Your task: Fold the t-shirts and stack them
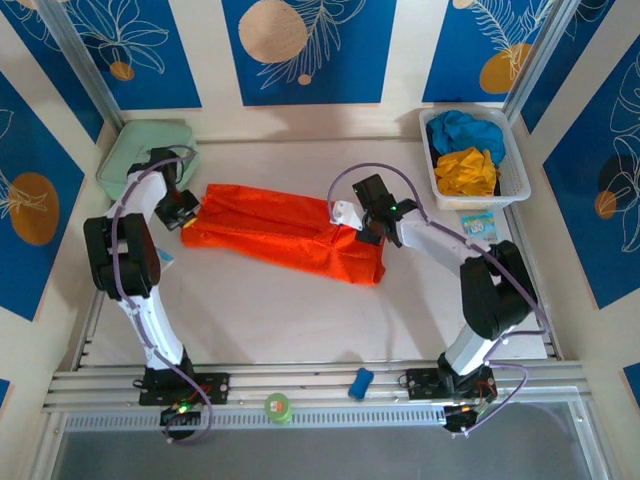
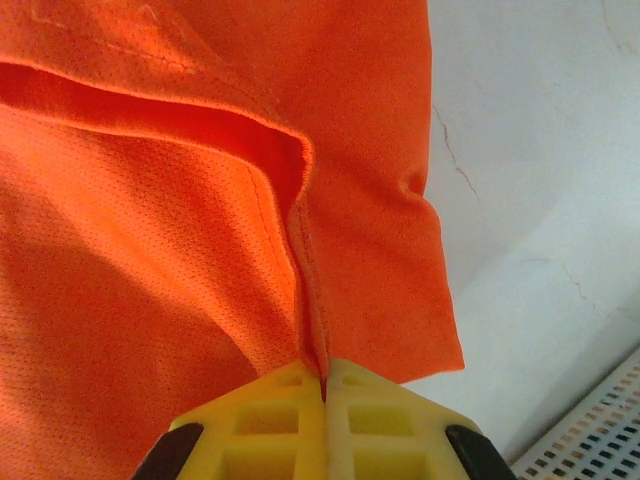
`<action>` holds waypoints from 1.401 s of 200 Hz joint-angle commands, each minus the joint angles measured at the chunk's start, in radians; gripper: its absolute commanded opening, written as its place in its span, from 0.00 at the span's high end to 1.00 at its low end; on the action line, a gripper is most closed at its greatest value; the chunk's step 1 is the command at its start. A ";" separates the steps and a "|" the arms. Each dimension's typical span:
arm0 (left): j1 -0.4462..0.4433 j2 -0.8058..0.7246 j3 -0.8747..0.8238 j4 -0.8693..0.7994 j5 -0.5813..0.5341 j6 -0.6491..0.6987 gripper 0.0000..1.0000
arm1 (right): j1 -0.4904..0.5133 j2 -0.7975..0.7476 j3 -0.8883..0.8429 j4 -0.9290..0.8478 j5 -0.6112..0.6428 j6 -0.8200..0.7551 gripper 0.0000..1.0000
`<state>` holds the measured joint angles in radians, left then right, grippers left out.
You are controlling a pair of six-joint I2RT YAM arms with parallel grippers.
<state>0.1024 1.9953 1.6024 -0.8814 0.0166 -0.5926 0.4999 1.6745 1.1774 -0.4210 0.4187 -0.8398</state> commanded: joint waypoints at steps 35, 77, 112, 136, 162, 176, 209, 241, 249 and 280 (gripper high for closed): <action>-0.005 0.095 0.112 -0.035 -0.016 0.016 0.94 | -0.026 0.096 0.057 0.065 -0.019 0.034 1.00; -0.007 0.078 0.122 -0.009 0.027 0.014 0.50 | -0.033 0.154 0.074 0.090 0.023 0.159 1.00; -0.017 0.035 0.145 -0.027 0.057 0.043 0.33 | -0.044 0.210 0.114 0.076 0.045 0.282 1.00; -0.027 -0.015 0.134 -0.062 0.042 0.074 0.25 | -0.051 0.265 0.169 0.035 0.086 0.366 0.88; -0.043 -0.083 0.078 -0.087 -0.012 0.107 0.18 | -0.065 0.305 0.235 -0.015 0.120 0.493 0.73; -0.054 -0.117 0.042 -0.104 -0.053 0.121 0.17 | -0.075 0.302 0.264 -0.036 0.120 0.578 0.68; -0.081 -0.157 -0.031 -0.111 -0.119 0.141 0.18 | -0.090 0.242 0.347 -0.166 0.020 0.813 0.65; -0.110 -0.129 -0.058 -0.097 -0.117 0.157 0.39 | -0.052 0.195 0.370 -0.369 -0.097 1.054 0.66; -0.119 -0.117 -0.056 -0.095 -0.114 0.161 0.41 | -0.025 0.185 0.340 -0.392 -0.107 1.080 0.66; -0.160 -0.105 -0.046 -0.080 -0.132 0.154 0.42 | 0.066 0.199 0.255 -0.393 -0.149 1.141 0.69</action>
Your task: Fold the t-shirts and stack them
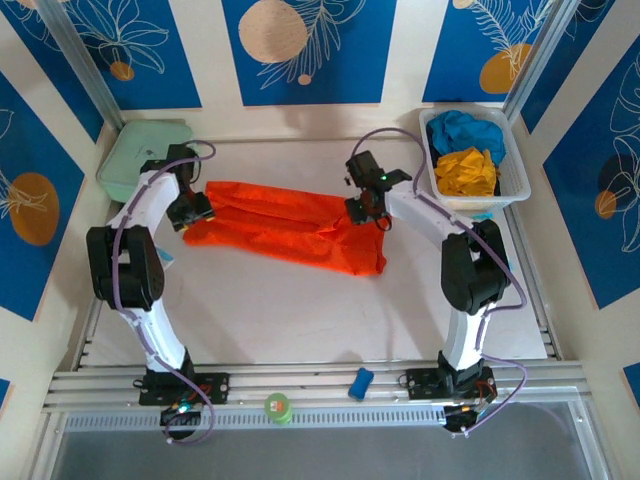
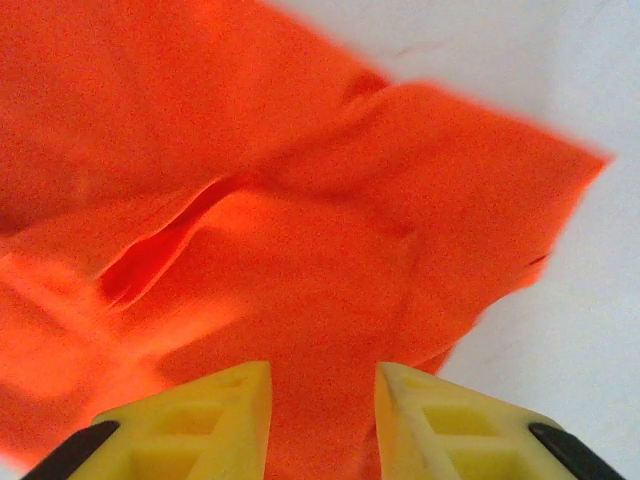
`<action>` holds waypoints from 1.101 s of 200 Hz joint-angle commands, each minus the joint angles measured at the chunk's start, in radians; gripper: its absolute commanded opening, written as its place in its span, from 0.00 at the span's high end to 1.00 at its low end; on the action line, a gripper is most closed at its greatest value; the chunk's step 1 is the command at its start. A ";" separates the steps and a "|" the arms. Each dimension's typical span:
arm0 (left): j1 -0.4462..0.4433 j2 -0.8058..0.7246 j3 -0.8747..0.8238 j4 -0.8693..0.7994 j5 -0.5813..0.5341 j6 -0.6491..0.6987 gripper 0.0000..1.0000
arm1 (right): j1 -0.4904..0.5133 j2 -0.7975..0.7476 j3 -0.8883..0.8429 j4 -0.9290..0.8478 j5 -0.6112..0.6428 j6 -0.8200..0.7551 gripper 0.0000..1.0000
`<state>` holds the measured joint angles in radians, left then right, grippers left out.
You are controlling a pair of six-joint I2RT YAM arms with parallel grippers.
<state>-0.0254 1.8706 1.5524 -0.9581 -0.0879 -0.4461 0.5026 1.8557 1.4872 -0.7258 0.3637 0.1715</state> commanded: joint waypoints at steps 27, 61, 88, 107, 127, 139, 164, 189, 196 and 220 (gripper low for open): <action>-0.055 0.014 0.024 -0.012 -0.024 -0.001 0.41 | 0.080 0.099 0.001 -0.077 -0.101 0.156 0.72; -0.067 -0.016 0.016 -0.023 -0.039 0.007 0.42 | 0.062 0.199 0.112 -0.046 -0.102 0.154 0.75; -0.071 -0.031 0.007 -0.022 -0.041 0.006 0.42 | 0.042 0.293 0.239 -0.050 -0.125 0.135 0.76; -0.074 -0.031 0.009 -0.024 -0.045 0.006 0.42 | 0.035 0.359 0.325 -0.059 -0.140 0.126 0.77; -0.077 -0.026 0.011 -0.022 -0.047 0.006 0.42 | 0.028 0.421 0.414 -0.081 -0.161 0.126 0.77; -0.079 -0.020 0.014 -0.023 -0.049 0.007 0.42 | 0.023 0.440 0.449 -0.087 -0.172 0.134 0.77; -0.088 -0.001 0.033 -0.015 -0.046 0.023 0.41 | 0.011 0.398 0.443 -0.068 -0.181 0.154 0.77; -0.105 0.051 0.123 -0.031 -0.058 0.059 0.38 | -0.002 0.253 0.330 -0.019 -0.161 0.176 0.75; -0.111 0.075 0.161 -0.037 -0.057 0.071 0.38 | -0.005 0.203 0.286 -0.009 -0.155 0.191 0.74; -0.119 0.186 0.318 -0.063 -0.035 0.109 0.38 | -0.019 0.064 0.154 -0.037 -0.197 0.264 0.73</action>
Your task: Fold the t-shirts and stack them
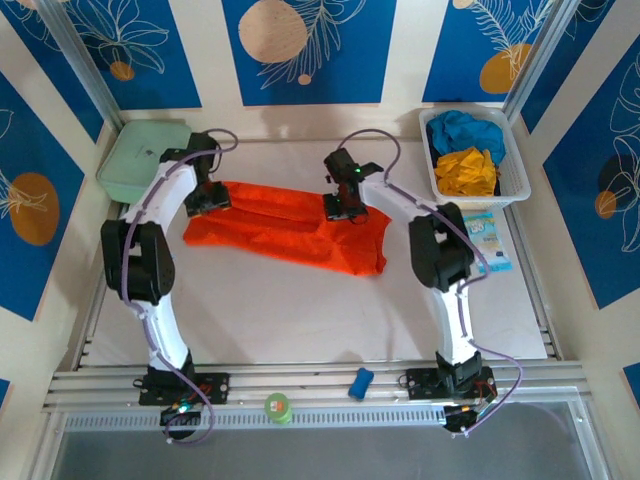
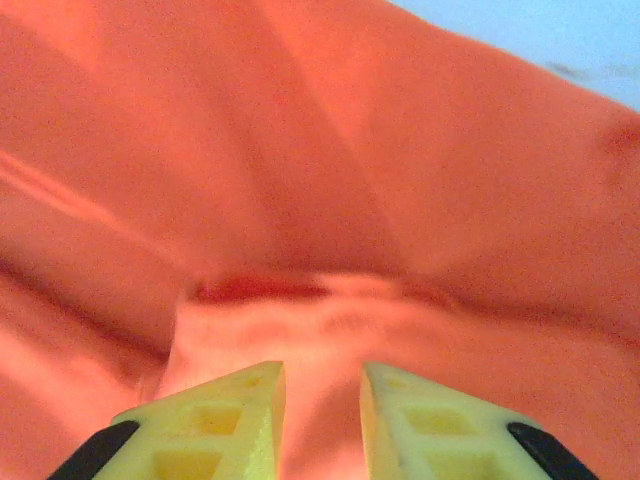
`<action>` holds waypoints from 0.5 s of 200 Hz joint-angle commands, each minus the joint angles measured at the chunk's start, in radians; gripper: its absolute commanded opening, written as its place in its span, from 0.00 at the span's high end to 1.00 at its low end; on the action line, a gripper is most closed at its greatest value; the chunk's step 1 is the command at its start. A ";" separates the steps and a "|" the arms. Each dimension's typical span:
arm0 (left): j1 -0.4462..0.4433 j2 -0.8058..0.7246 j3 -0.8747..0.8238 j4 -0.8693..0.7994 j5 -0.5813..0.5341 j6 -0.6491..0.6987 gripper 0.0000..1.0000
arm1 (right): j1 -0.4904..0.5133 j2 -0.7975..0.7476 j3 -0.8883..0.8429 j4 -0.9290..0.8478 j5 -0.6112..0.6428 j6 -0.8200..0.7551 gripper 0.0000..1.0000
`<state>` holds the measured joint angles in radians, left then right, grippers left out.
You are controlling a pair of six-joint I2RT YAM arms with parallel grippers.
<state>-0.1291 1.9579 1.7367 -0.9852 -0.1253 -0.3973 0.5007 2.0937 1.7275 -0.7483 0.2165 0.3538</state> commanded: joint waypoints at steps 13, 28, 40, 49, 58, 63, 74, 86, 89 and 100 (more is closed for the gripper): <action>-0.016 0.173 0.228 -0.060 0.006 0.072 0.39 | -0.007 -0.239 -0.181 -0.027 -0.061 0.106 0.74; -0.017 0.259 0.332 -0.086 0.000 0.081 0.40 | 0.011 -0.301 -0.279 -0.034 -0.061 0.144 0.74; -0.016 0.329 0.412 -0.108 0.001 0.087 0.41 | 0.025 -0.336 -0.344 -0.025 -0.075 0.174 0.76; -0.016 0.379 0.464 -0.122 0.008 0.090 0.42 | 0.033 -0.354 -0.383 -0.015 -0.078 0.202 0.79; -0.017 0.420 0.506 -0.131 0.014 0.087 0.42 | 0.039 -0.365 -0.416 0.004 -0.091 0.224 0.81; -0.017 0.439 0.523 -0.130 0.016 0.084 0.42 | 0.039 -0.365 -0.430 0.016 -0.101 0.236 0.82; -0.016 0.472 0.547 -0.127 0.019 0.072 0.43 | 0.039 -0.356 -0.452 0.042 -0.119 0.254 0.84; -0.018 0.498 0.557 -0.119 0.022 0.059 0.43 | 0.039 -0.331 -0.454 0.061 -0.129 0.264 0.85; -0.018 0.501 0.555 -0.116 0.020 0.056 0.43 | 0.038 -0.322 -0.452 0.063 -0.128 0.264 0.86; -0.019 0.516 0.551 -0.113 0.007 0.047 0.43 | 0.038 -0.283 -0.437 0.069 -0.126 0.266 0.87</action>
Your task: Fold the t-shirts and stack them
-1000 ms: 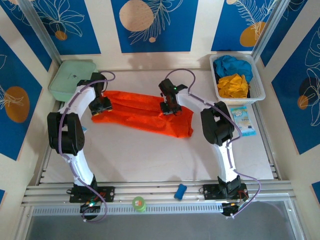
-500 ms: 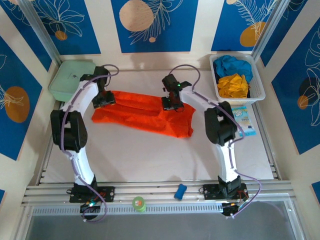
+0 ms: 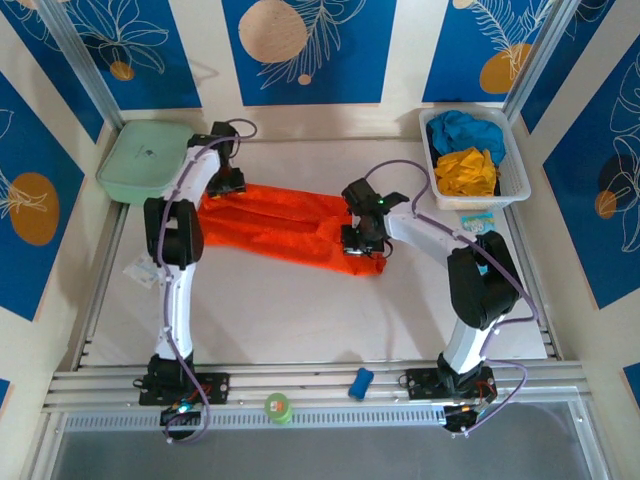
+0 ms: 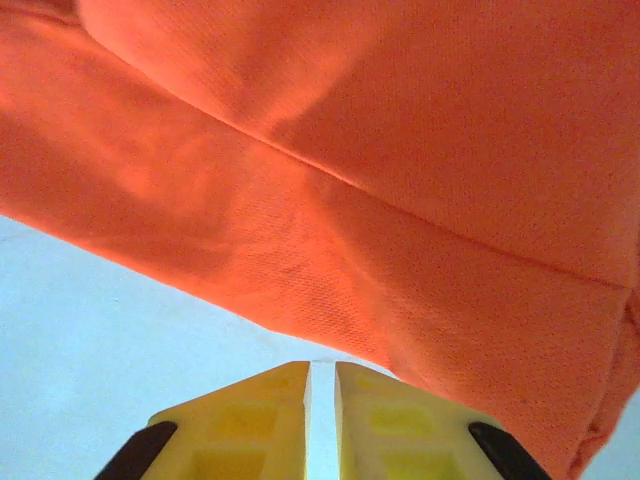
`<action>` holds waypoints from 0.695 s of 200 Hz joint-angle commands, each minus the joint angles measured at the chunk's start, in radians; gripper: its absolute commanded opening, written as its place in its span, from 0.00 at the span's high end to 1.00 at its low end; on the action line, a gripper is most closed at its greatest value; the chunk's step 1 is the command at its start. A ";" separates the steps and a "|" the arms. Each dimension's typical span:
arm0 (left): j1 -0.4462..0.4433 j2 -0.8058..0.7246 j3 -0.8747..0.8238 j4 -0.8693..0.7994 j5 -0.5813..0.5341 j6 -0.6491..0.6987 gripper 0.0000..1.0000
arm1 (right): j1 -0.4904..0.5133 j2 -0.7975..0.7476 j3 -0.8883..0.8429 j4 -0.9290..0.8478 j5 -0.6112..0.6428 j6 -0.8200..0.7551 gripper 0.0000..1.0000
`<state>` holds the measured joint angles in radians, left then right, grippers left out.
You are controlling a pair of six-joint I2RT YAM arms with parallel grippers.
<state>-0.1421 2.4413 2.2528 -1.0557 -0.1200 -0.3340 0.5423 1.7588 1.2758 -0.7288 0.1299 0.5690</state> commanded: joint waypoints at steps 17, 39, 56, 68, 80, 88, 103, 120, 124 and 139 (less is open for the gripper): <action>-0.008 0.054 0.029 -0.052 -0.021 -0.027 0.43 | -0.010 0.118 0.046 0.049 -0.031 0.046 0.88; -0.011 0.059 -0.012 -0.062 -0.050 -0.036 0.43 | -0.023 0.191 0.073 0.052 -0.029 0.044 0.90; -0.014 0.036 -0.084 -0.053 -0.071 -0.045 0.43 | -0.039 0.242 0.085 0.061 -0.037 0.043 0.90; -0.015 0.004 -0.156 -0.030 -0.078 -0.052 0.43 | -0.052 0.273 0.099 0.063 -0.041 0.035 0.90; -0.016 -0.034 -0.237 -0.006 -0.082 -0.063 0.44 | -0.064 0.299 0.118 0.060 -0.039 0.022 0.90; -0.017 -0.062 -0.289 0.011 -0.081 -0.069 0.44 | -0.073 0.316 0.132 0.056 -0.038 0.012 0.90; -0.022 -0.111 -0.386 0.037 -0.079 -0.080 0.44 | -0.095 0.349 0.171 0.045 -0.042 -0.010 0.90; -0.031 -0.168 -0.488 0.061 -0.075 -0.091 0.44 | -0.119 0.387 0.230 0.027 -0.048 -0.047 0.90; -0.035 -0.180 -0.511 0.066 -0.072 -0.095 0.44 | -0.125 0.398 0.247 0.019 -0.049 -0.054 0.90; -0.049 -0.233 -0.608 0.094 -0.054 -0.104 0.44 | -0.145 0.436 0.319 -0.013 -0.051 -0.085 0.90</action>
<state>-0.1596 2.2417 1.7870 -0.9386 -0.1886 -0.4129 0.4320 2.1044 1.5215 -0.6788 0.0746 0.5468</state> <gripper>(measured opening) 0.566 0.101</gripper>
